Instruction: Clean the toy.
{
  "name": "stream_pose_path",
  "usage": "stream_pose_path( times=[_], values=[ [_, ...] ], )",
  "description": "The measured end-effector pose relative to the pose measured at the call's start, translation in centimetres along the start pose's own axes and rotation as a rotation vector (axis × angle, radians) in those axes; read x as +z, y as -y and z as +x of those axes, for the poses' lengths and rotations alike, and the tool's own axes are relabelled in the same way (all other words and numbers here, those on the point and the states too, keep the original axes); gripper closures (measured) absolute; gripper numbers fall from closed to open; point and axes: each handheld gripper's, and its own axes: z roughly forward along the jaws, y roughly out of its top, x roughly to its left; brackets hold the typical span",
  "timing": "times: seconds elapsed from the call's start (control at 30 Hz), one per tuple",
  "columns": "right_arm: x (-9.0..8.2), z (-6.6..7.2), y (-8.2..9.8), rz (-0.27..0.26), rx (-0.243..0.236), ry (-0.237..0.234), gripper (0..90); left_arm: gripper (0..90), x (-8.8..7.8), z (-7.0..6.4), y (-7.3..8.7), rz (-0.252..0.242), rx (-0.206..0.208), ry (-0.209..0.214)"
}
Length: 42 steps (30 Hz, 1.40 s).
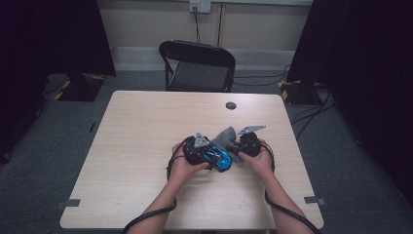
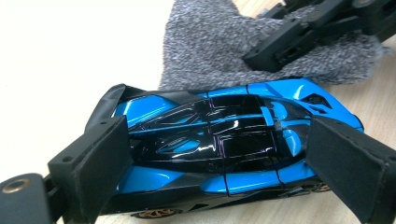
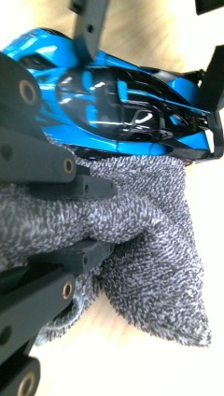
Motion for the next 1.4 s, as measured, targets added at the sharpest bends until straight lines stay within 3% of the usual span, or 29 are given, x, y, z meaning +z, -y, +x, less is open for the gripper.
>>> stream_pose_path(
  times=[0.57,1.4],
  values=[
    [-2.3,-0.1,2.2,-0.015,0.004,-0.001,73.1,6.6,0.0,0.1,0.0,0.002,0.006,0.000],
    [-5.8,-0.9,4.7,0.016,0.038,-0.011,73.0,6.9,-0.1,0.3,0.0,0.002,0.006,0.005]
  ],
)
